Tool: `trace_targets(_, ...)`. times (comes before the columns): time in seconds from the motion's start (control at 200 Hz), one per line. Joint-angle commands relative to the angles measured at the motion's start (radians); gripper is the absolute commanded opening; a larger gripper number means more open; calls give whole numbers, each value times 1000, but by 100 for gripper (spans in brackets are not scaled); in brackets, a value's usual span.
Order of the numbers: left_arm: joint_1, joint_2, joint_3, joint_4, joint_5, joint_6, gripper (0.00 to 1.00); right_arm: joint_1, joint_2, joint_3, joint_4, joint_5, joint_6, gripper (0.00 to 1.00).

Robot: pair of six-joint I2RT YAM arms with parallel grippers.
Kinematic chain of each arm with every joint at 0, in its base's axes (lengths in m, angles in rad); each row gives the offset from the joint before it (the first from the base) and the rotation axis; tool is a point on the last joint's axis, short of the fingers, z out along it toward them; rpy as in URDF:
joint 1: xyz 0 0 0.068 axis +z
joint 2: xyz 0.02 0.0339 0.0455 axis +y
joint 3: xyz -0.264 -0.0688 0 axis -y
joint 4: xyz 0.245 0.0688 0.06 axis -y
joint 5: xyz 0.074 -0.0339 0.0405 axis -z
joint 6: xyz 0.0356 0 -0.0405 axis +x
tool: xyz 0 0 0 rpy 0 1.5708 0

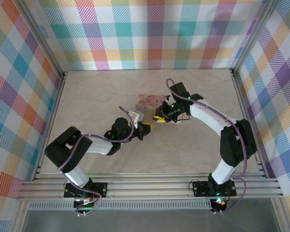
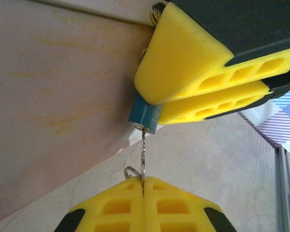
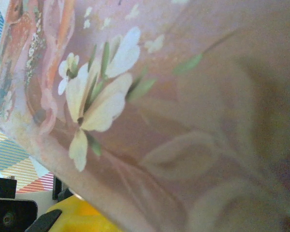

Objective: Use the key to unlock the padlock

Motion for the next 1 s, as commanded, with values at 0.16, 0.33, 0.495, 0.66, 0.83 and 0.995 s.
trace_targets(0.16,4,63,14,163,19,-52,0,-16,-54,-18,44,-169,0,0)
trace_targets(0.33,15,83,19,197,36,-70,0,-23,-53,-13,11,-178,-32,0)
trace_targets(0.495,21,54,21,157,43,-53,0,-26,-46,-16,-9,-166,-59,0)
trace_targets(0.66,27,43,21,136,53,-51,0,-26,-34,-2,-41,-152,-93,0)
trace_targets(0.83,31,16,43,74,84,-47,0,-26,-30,19,-95,-108,-129,0)
trace_targets(0.995,31,-3,51,57,107,-60,0,-26,-29,16,-99,-94,-129,0)
